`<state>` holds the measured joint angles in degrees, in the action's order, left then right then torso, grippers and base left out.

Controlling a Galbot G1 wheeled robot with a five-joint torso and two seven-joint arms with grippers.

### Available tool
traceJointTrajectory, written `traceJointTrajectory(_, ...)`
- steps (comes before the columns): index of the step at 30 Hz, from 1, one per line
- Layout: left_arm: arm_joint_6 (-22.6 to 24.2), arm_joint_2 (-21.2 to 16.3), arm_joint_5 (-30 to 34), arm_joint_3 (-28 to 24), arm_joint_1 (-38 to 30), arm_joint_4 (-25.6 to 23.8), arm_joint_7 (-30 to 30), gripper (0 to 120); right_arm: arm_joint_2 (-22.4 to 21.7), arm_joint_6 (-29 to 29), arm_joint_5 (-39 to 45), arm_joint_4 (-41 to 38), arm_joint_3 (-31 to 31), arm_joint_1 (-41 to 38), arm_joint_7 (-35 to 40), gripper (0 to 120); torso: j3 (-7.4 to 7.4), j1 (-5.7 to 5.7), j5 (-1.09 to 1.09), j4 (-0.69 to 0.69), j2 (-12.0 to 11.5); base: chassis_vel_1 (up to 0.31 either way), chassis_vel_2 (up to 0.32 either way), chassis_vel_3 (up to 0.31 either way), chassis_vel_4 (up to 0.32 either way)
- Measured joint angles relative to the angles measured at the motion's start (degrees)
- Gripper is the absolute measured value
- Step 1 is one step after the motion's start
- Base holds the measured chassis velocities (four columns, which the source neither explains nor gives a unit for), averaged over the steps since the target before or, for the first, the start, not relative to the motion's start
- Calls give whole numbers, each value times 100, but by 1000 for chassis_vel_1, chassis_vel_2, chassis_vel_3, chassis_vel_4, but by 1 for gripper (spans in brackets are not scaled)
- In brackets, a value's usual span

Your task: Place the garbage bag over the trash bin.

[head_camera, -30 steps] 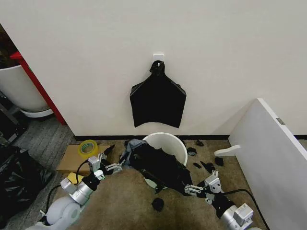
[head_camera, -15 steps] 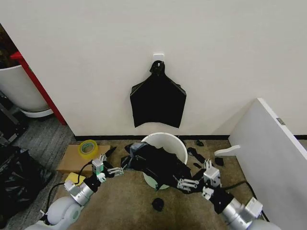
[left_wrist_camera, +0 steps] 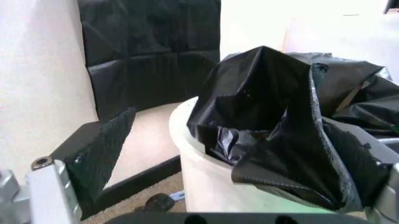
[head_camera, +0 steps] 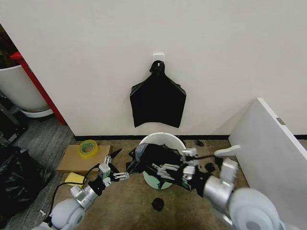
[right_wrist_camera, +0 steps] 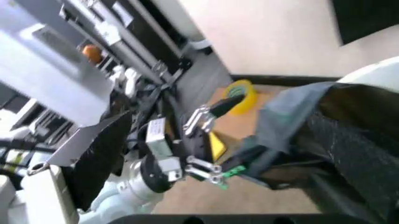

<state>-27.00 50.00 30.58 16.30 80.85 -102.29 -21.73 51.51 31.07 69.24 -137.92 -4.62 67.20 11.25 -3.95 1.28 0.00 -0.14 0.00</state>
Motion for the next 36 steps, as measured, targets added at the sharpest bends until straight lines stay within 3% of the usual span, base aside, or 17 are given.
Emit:
traceJointTrajectory(7, -14, 40, -166, 11, 18, -19, 16, 100, 503, 225, -233, 770, 824, -732, 564, 100, 0, 0, 1, 0, 0, 0, 0, 0, 0)
traceJointTrajectory(11, -14, 47, -168, 11, 44, -34, 22, 100, 690, 265, -328, 1039, 1012, -893, 771, 90, 0, 0, 0, 0, 0, 0, 0, 0, 0)
traceJointTrajectory(18, -23, 7, -65, 64, 72, -125, -31, 100, 935, 260, -587, 1325, 1239, -988, 1306, 62, 0, 0, 1, -1, 0, 0, 0, 0, 0)
traceJointTrajectory(36, -76, 10, -148, 57, 122, -160, -80, 100, 1098, 431, -595, 1395, 1470, -1134, 1341, 0, 0, 0, 0, 0, 0, 0, 0, 0, 0)
